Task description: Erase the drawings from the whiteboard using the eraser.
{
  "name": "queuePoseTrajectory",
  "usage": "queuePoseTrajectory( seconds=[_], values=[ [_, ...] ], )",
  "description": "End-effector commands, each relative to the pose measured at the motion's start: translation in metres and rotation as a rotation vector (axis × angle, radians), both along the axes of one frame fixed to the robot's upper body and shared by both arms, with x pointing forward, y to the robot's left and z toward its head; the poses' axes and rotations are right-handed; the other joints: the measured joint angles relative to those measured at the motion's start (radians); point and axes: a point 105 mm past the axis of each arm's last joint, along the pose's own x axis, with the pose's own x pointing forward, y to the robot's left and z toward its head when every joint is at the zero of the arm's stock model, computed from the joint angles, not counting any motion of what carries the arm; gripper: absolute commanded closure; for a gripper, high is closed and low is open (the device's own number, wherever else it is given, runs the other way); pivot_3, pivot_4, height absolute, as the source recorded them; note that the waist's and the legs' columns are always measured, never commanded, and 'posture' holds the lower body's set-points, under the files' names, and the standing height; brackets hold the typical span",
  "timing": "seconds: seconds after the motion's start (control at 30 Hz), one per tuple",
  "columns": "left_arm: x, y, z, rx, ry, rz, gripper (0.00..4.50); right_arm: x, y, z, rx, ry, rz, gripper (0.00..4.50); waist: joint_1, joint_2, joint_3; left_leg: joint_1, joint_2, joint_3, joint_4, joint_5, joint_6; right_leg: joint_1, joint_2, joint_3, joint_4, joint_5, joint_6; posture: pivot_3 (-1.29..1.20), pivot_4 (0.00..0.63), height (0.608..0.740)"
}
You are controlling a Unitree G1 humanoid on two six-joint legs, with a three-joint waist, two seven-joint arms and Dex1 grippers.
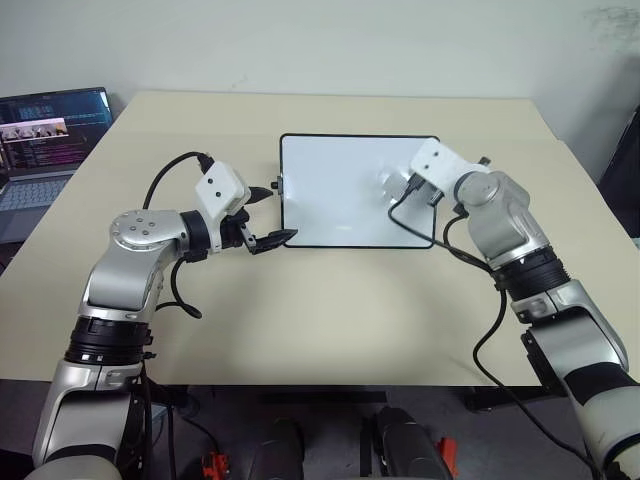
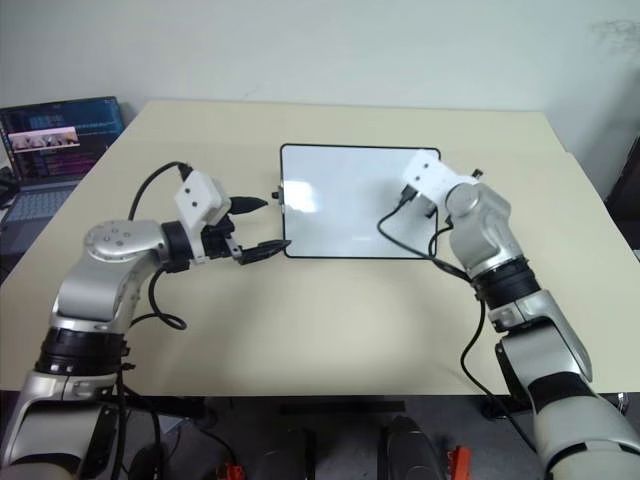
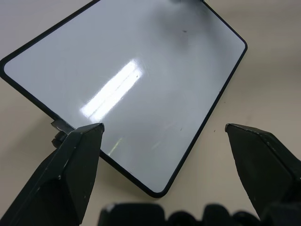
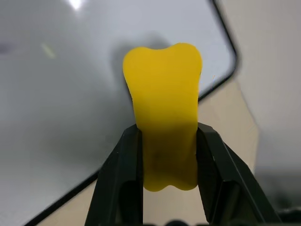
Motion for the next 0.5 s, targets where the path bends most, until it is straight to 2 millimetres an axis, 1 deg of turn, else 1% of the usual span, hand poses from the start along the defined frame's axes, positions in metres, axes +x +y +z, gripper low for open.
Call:
queuePoseTrajectory(
  seconds=[0.03,0.17,0.27,0.37,0.43,0.5],
  values=[
    [-0.002,0.001,0.014,0.006,-0.05,-0.005,0.0,-0.018,0.018,-0.026,-0.06,0.136,0.155,3.39,0.0,0.0,0.0,0.0,0.0,0.0,0.0,0.0,0.0,0.0,0.0,0.0,0.0,0.0,0.0,0.0,0.15,0.74],
    [-0.001,0.001,0.014,0.008,-0.051,-0.004,0.0,-0.034,0.027,-0.039,-0.102,0.214,0.267,3.39,0.003,0.0,0.0,0.0,0.0,0.0,0.0,0.0,0.0,0.0,0.0,0.0,0.0,-0.002,0.004,0.0,0.15,0.74],
    [-0.001,0.0,0.015,0.008,-0.053,-0.007,0.0,-0.04,0.031,-0.041,-0.107,0.236,0.309,3.39,0.003,0.0,0.0,0.0,0.0,0.0,0.0,0.0,0.0,0.0,0.0,0.0,0.0,-0.002,0.004,0.0,0.15,0.74],
    [0.0,0.0,0.015,0.008,-0.055,-0.008,0.0,-0.034,0.027,-0.035,-0.091,0.204,0.257,3.39,0.003,0.0,0.0,0.0,0.0,0.0,0.0,0.0,0.0,0.0,0.0,0.0,0.0,-0.002,0.003,0.0,0.15,0.74],
    [0.0,0.0,0.015,0.008,-0.055,-0.009,0.0,-0.026,0.022,-0.027,-0.078,0.16,0.207,3.39,0.003,0.0,0.0,0.0,0.0,0.0,0.0,0.0,0.0,0.0,0.0,0.0,0.0,-0.001,0.002,0.0,0.15,0.74],
    [0.0,-0.001,0.015,0.008,-0.055,-0.01,0.0,-0.013,0.016,-0.012,-0.035,0.079,0.121,3.39,0.002,0.0,0.0,0.0,0.0,0.0,0.0,0.0,0.0,0.0,0.0,0.0,0.0,-0.001,0.002,0.0,0.15,0.74]
  ],
)
